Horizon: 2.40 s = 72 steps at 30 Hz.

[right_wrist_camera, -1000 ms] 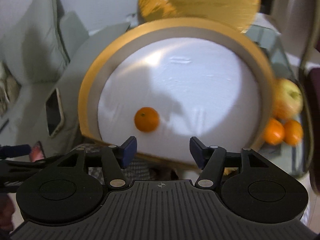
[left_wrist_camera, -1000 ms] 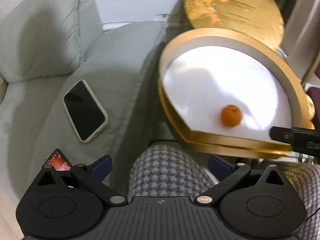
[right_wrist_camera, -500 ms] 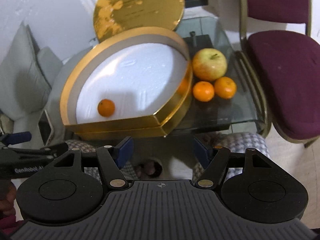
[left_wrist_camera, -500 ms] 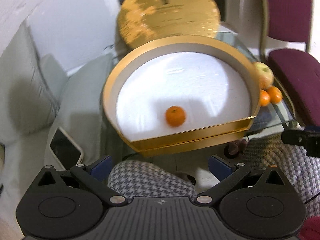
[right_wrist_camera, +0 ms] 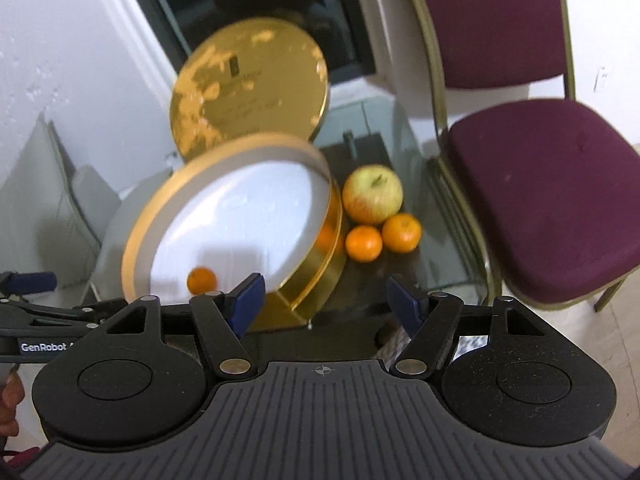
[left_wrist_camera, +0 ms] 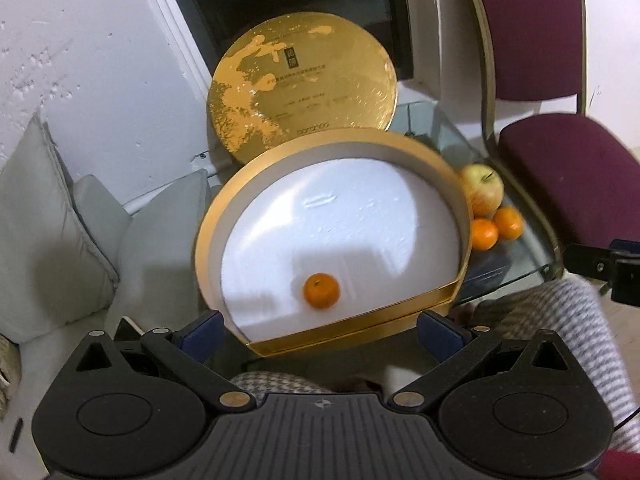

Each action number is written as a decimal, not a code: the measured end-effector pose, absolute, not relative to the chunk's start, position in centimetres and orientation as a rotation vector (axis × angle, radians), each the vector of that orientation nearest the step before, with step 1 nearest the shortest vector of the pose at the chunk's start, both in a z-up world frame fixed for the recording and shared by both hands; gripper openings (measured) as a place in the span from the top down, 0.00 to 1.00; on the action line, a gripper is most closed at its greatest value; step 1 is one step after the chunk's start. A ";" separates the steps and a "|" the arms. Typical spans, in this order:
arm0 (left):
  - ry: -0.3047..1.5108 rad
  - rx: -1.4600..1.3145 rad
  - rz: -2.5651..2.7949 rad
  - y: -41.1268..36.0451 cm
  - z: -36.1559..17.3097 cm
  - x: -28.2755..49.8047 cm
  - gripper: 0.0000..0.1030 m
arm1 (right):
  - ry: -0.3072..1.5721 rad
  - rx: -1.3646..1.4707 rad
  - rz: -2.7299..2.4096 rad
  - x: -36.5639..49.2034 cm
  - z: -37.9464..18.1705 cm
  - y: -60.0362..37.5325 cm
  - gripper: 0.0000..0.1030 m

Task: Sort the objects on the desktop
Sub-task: 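Move the right gripper back to the remaining mandarins by the apple, then grasp a second mandarin with the right gripper and lift it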

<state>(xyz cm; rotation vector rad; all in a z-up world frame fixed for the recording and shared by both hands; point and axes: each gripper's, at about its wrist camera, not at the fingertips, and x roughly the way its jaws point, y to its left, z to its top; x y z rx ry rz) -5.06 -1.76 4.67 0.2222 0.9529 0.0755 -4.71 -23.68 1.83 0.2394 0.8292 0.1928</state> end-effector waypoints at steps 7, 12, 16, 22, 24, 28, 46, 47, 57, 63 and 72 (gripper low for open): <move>0.968 0.221 0.037 -3.2 4.6 -5.7 0.01 | 0.807 0.235 0.170 -5.7 2.5 -24.3 0.25; 0.990 0.234 0.029 -3.4 4.1 -5.9 0.01 | 0.833 0.230 0.164 -5.9 1.7 -24.0 0.25; 1.002 0.247 0.036 -3.5 3.7 -5.8 0.01 | 0.850 0.225 0.167 -5.8 1.1 -23.9 0.24; 1.032 0.271 0.018 -3.9 2.6 -5.8 0.01 | 0.879 0.224 0.147 -5.5 0.2 -24.2 0.21; 1.045 0.284 0.007 -4.2 2.3 -5.6 0.01 | 0.886 0.232 0.138 -5.4 -0.2 -24.5 0.21; 1.059 0.306 -0.002 -4.7 1.9 -5.2 0.01 | 0.902 0.252 0.127 -5.1 -0.9 -25.1 0.21; 1.073 0.271 0.036 -3.9 0.1 -0.9 0.01 | 0.971 0.295 0.108 0.8 -5.5 -26.8 0.25; 1.072 0.263 0.046 -3.6 0.0 -0.4 0.01 | 0.976 0.298 0.108 1.5 -5.9 -26.8 0.26; 1.097 0.186 0.137 -1.4 -1.6 3.5 0.01 | 0.995 0.375 0.063 8.1 -10.4 -27.8 0.37; 1.129 0.174 0.137 -1.1 -2.9 5.0 0.01 | 1.006 0.414 0.057 10.6 -12.8 -27.9 0.39; 1.158 0.163 0.133 -0.7 -3.8 5.8 0.01 | 1.035 0.408 0.052 12.9 -14.4 -27.2 0.42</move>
